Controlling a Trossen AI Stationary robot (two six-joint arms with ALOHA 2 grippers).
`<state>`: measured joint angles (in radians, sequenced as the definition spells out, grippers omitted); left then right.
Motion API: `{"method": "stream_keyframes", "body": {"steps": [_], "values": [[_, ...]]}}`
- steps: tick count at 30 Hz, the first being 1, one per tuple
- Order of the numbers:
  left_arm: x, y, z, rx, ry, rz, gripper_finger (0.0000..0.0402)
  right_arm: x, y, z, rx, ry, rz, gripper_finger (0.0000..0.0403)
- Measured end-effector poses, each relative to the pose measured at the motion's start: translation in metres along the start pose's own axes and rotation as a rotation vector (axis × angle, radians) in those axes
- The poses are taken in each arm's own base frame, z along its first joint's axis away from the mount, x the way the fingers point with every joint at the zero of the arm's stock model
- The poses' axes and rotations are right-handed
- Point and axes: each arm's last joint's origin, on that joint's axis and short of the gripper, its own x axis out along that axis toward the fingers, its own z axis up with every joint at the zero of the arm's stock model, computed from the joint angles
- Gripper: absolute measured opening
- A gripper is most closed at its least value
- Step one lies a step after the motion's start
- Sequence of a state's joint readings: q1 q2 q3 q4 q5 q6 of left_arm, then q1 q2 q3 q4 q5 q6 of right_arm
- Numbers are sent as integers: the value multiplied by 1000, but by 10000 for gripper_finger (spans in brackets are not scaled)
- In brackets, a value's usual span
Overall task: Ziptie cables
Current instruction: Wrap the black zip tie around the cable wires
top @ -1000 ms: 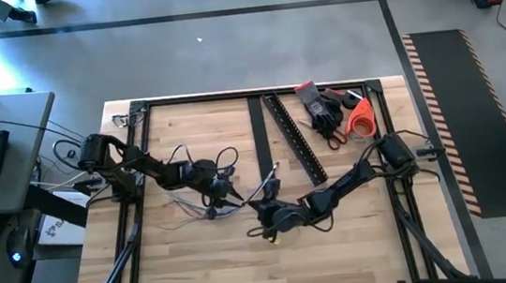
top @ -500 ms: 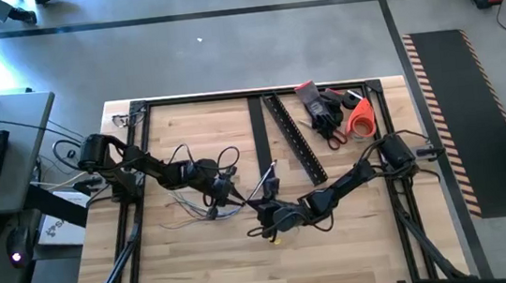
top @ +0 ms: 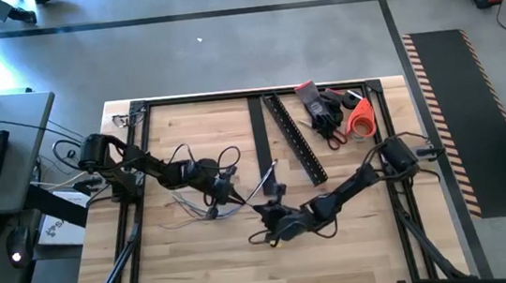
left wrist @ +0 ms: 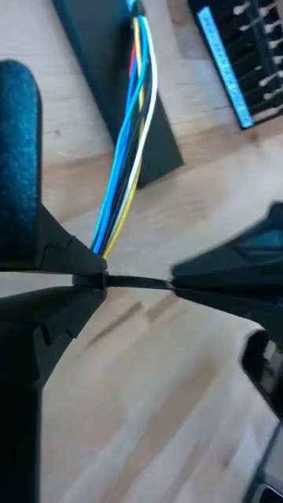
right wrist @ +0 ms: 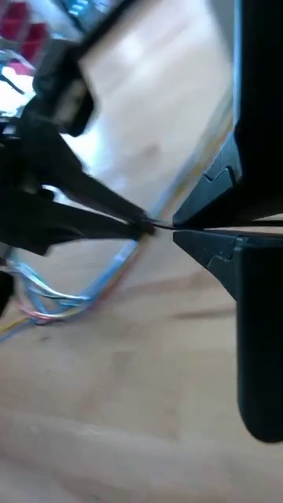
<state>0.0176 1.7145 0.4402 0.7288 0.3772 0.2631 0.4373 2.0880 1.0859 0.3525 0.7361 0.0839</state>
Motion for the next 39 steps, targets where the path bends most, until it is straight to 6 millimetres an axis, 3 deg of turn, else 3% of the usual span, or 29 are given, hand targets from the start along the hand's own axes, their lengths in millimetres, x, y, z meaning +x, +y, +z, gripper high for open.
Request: {"method": "stream_keyframes", "body": {"steps": [6, 10, 16, 20, 24, 28, 32, 39], "values": [[-4, 7, -8, -26, 61, 18, 1, -19, 16, -14, 77, 71, -31, 0], [-5, 9, -10, -32, 72, 29, 1, -20, 18, -16, 159, 91, -1, 0], [-3, 5, -12, -17, 118, 70, 0, -18, -7, -2, 257, 186, 47, 11], [0, -1, -10, 4, 132, 87, 0, -20, -29, 21, 283, 244, 38, 65], [2, -5, -9, 16, 137, 83, 0, -9, -38, 45, 261, 149, 101, 131], [3, -8, -8, 32, 140, 83, 0, 20, -42, 38, 284, 110, 161, 169], [4, -11, -7, 45, 146, 95, 0, 40, -44, 21, 287, 143, 143, 168], [5, -15, -6, 67, 146, 78, 0, 42, -44, 21, 306, 132, 159, 134]]}}
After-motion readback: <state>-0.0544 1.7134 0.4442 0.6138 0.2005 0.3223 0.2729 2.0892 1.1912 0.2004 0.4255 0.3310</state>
